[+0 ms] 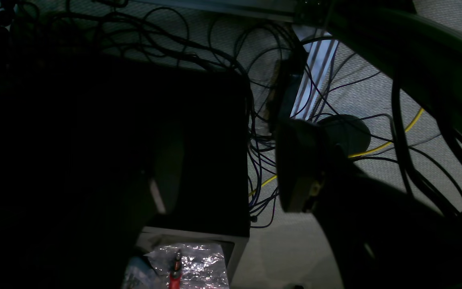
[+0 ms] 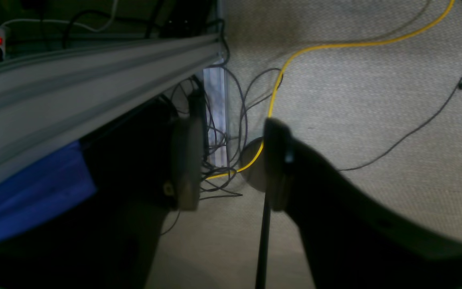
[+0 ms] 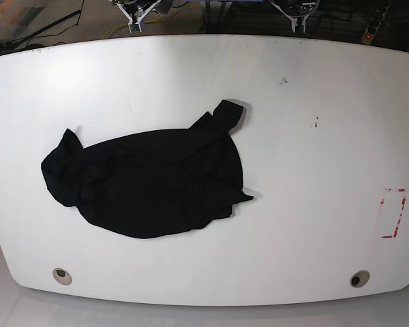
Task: Fold the T-shirt properly
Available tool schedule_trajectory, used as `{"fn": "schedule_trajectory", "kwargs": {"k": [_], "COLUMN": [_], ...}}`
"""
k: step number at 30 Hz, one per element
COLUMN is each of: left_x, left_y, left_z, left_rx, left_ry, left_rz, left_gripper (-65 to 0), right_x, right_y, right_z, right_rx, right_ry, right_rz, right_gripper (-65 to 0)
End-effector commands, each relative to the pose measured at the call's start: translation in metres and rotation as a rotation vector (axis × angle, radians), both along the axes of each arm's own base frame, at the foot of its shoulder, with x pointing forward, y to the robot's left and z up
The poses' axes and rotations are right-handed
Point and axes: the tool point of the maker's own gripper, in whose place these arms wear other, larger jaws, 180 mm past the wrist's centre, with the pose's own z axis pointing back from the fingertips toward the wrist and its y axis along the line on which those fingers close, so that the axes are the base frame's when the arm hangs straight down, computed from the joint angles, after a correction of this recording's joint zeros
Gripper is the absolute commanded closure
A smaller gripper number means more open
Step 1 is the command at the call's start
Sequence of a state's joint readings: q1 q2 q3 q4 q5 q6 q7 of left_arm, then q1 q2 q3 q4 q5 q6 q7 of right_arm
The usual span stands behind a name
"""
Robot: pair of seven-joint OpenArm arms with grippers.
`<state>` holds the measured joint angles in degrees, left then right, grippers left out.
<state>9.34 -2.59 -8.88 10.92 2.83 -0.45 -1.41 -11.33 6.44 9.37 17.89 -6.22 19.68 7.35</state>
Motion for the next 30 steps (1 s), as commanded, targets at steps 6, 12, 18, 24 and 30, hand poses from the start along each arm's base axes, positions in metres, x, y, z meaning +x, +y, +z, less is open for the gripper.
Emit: {"fn": "schedule_trajectory", "kwargs": {"k": [6, 12, 18, 24, 30], "left_x": [-0.003, -0.002, -0.011, -0.008, -0.015], "left_y": [-0.001, -0.001, -0.001, 0.011, 0.019], "left_z": [0.0, 0.0, 0.001, 0.013, 0.029], "left_rx": [0.0, 0.001, 0.002, 0.033, 0.056], "left_ry": [-0.006, -0.008, 0.002, -0.088, -0.132], "left_rz": [0.003, 0.002, 0.003, -0.021, -0.049], "left_gripper": [-33.8, -33.8, -33.6, -33.5, -33.3], "right_x": [0.005, 0.007, 0.004, -0.005, -0.008], "right_y": [0.001, 0.001, 0.001, -0.002, -0.004], "right_z": [0.001, 0.001, 0.001, 0.003, 0.019], "right_rx": [0.005, 0.004, 0.003, -0.003, -0.02], "right_ry": [-0.015, -0.02, -0.016, -0.021, -0.072], "right_rz": [0.0, 0.0, -0.001, -0.004, 0.036], "right_gripper": [-24.6, -24.6, -23.9, -23.9, -23.9]}}
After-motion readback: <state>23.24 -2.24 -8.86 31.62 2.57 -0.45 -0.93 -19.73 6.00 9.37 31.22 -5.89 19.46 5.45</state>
